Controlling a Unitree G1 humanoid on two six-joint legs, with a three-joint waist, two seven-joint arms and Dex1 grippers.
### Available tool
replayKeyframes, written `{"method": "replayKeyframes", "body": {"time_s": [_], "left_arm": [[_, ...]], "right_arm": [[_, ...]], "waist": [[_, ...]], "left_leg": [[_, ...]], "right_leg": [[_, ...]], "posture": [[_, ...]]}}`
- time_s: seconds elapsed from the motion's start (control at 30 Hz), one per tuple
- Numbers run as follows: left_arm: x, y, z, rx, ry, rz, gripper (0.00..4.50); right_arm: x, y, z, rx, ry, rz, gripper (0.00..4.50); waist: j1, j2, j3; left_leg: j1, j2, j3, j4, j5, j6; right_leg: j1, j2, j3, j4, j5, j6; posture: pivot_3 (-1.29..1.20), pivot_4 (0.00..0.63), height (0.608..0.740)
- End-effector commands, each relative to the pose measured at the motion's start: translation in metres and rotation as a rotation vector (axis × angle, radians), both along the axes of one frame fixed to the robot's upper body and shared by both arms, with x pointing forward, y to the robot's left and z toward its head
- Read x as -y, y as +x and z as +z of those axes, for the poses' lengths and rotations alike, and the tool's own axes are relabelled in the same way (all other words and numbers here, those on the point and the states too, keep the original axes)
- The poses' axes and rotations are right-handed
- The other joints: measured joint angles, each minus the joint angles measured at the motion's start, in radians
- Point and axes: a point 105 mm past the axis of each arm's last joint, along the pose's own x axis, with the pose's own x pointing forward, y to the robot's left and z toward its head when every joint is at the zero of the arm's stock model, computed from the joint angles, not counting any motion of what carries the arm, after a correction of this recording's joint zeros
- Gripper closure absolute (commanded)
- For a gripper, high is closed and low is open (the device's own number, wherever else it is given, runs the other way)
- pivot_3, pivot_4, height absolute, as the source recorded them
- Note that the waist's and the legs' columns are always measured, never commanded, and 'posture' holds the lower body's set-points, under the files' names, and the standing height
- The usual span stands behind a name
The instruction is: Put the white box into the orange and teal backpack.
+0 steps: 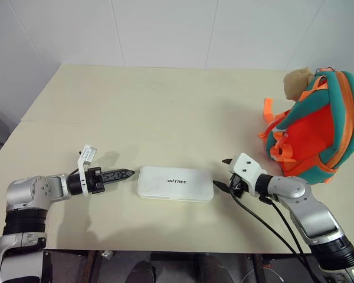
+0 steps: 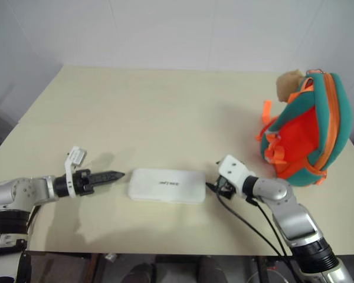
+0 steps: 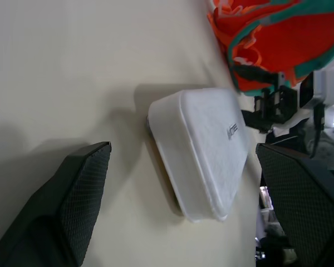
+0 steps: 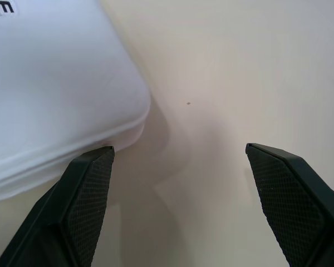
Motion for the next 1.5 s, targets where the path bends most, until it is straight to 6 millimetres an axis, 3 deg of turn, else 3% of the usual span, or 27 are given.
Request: {"method": "replayKeyframes", "body": {"time_s": [0.03, 0.67, 1.37, 1.5], "left_arm": [[0.007, 0.000, 0.003, -0.019, -0.029, -0.046, 0.04], [0.040, -0.007, 0.000, -0.061, -0.051, -0.209, 0.04], [0.049, 0.010, 0.006, -0.021, -0.060, -0.221, 0.04], [0.049, 0.013, 0.007, -0.013, -0.014, -0.228, 0.94]], "right_arm": [[-0.004, -0.002, 0.006, 0.038, -0.007, 0.027, 0.00], [-0.016, -0.003, 0.009, 0.060, 0.012, 0.054, 0.00], [-0.009, -0.007, 0.010, 0.067, 0.008, 0.031, 0.00], [-0.008, -0.007, 0.011, 0.070, 0.009, 0.029, 0.00]], "waist": [[-0.001, 0.000, 0.000], [0.000, 0.000, 0.000], [-0.001, 0.000, 0.000], [-0.001, 0.000, 0.000]], "left_leg": [[0.000, 0.000, 0.000, 0.000, 0.000, 0.000], [0.000, 0.000, 0.000, 0.000, 0.000, 0.000], [0.000, 0.000, 0.000, 0.000, 0.000, 0.000], [0.000, 0.000, 0.000, 0.000, 0.000, 0.000]], "right_leg": [[0.000, 0.000, 0.000, 0.000, 0.000, 0.000], [0.000, 0.000, 0.000, 0.000, 0.000, 0.000], [0.000, 0.000, 0.000, 0.000, 0.000, 0.000], [0.000, 0.000, 0.000, 0.000, 0.000, 0.000]], "posture": [[0.00, 0.150, 0.740], [0.00, 0.150, 0.740], [0.00, 0.150, 0.740], [0.00, 0.150, 0.740]]}}
